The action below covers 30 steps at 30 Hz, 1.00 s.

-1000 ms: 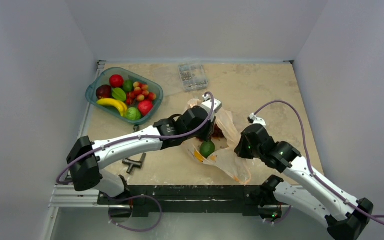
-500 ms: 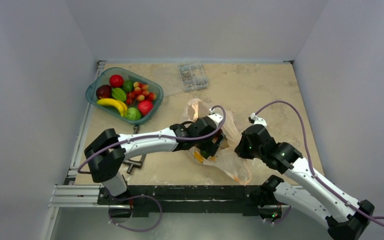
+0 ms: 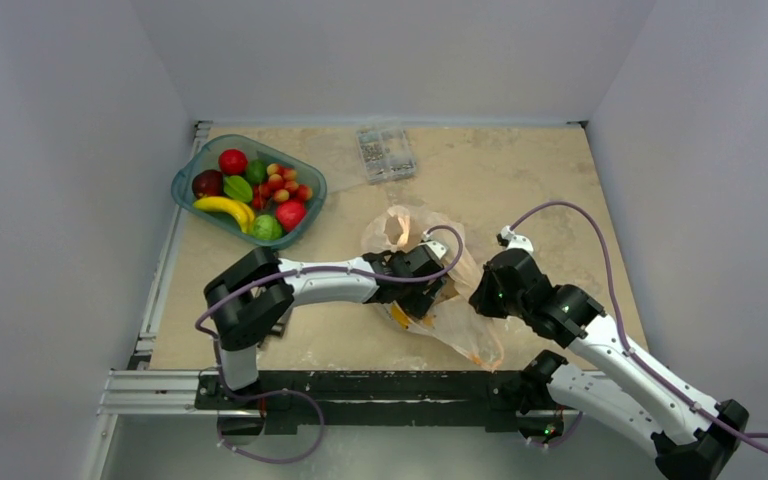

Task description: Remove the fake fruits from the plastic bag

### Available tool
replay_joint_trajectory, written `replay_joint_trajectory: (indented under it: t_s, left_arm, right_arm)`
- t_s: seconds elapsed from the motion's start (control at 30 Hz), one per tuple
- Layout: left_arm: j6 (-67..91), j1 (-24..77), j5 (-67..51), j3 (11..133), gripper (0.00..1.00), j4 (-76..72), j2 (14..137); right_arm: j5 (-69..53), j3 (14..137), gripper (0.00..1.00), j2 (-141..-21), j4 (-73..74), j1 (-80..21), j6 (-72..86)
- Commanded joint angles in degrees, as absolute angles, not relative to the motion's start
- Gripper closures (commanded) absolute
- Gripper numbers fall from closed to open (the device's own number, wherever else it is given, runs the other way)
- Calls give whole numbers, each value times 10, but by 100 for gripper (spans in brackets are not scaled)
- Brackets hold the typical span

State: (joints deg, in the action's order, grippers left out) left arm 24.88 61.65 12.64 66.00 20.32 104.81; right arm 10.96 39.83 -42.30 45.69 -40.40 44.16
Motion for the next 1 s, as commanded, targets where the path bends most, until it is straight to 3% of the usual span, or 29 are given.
replay_joint_trajectory:
  t_s: [0.0, 0.13, 0.23, 0.43, 0.97]
  left_arm:
    - [249, 620, 128, 700, 25, 196, 1060]
    - [244, 620, 127, 703, 50, 198, 1048]
    - [245, 621, 129, 702, 76, 207, 1028]
    - [245, 624, 118, 695, 100, 212, 967]
    - [209, 624, -94, 610, 100, 29, 718]
  right_arm:
    - [114, 396, 100, -417, 446, -406, 446]
    - [114, 396, 100, -415, 446, -406, 446]
    - [114, 396, 100, -415, 446, -406, 446]
    - [114, 396, 100, -419, 443, -405, 446]
    - [118, 397, 100, -418, 445, -406, 448]
